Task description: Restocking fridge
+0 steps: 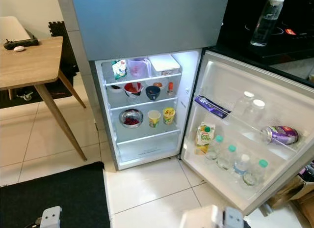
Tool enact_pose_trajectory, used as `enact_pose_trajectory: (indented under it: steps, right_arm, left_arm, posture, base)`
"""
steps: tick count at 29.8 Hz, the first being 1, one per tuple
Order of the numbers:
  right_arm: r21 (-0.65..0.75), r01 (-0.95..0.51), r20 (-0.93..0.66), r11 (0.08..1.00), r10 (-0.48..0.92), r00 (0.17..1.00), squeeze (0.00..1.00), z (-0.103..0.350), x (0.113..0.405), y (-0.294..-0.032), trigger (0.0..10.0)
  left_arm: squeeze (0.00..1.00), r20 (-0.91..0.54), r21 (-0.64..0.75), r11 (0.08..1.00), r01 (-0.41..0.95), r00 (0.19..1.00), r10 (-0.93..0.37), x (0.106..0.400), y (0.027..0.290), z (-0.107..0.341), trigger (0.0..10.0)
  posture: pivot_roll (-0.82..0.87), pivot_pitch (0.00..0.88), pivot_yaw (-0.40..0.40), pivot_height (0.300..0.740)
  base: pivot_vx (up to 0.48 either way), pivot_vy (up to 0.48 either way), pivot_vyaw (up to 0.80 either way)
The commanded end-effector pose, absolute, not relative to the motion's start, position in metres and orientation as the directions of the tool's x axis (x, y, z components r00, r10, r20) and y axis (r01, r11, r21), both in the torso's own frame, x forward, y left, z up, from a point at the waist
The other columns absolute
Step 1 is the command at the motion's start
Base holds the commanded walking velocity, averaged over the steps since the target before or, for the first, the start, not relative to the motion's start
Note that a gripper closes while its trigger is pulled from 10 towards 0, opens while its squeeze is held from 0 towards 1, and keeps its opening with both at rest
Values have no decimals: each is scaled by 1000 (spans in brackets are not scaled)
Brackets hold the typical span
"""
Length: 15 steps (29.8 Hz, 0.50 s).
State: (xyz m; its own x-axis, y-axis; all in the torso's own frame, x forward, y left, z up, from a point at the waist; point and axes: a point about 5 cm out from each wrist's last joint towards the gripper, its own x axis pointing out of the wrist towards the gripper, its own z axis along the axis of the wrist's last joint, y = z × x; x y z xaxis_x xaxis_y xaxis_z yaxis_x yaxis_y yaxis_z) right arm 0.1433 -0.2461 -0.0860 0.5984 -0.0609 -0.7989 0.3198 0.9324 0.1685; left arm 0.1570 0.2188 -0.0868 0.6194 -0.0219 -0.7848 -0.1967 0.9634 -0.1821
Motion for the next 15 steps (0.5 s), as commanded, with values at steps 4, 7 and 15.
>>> enact_pose_trajectory:
  steps: [4, 7, 15]
  right_arm:
    - [130, 333, -873, 934, -51, 486, 0, -98, 114, -244, 10000]
    - [123, 331, -876, 936, -55, 480, 0, -98, 111, -245, 10000]
    - [141, 306, -839, 941, -50, 542, 0, -90, 137, -243, 10000]
  left_arm:
    - [0, -793, -179, 964, -195, 609, -23, 155, 216, -88, 10000]
    - [0, -794, -176, 966, -191, 608, -24, 155, 216, -88, 10000]
    - [0, -792, -164, 968, -192, 611, -13, 157, 217, -88, 10000]
  posture:
    - [-96, 0, 0, 740]
    - [-97, 0, 2, 740]
    - [-95, 0, 2, 740]
  base:
    - [0, 0, 0]
    - [0, 0, 0]
    - [344, 0, 0]
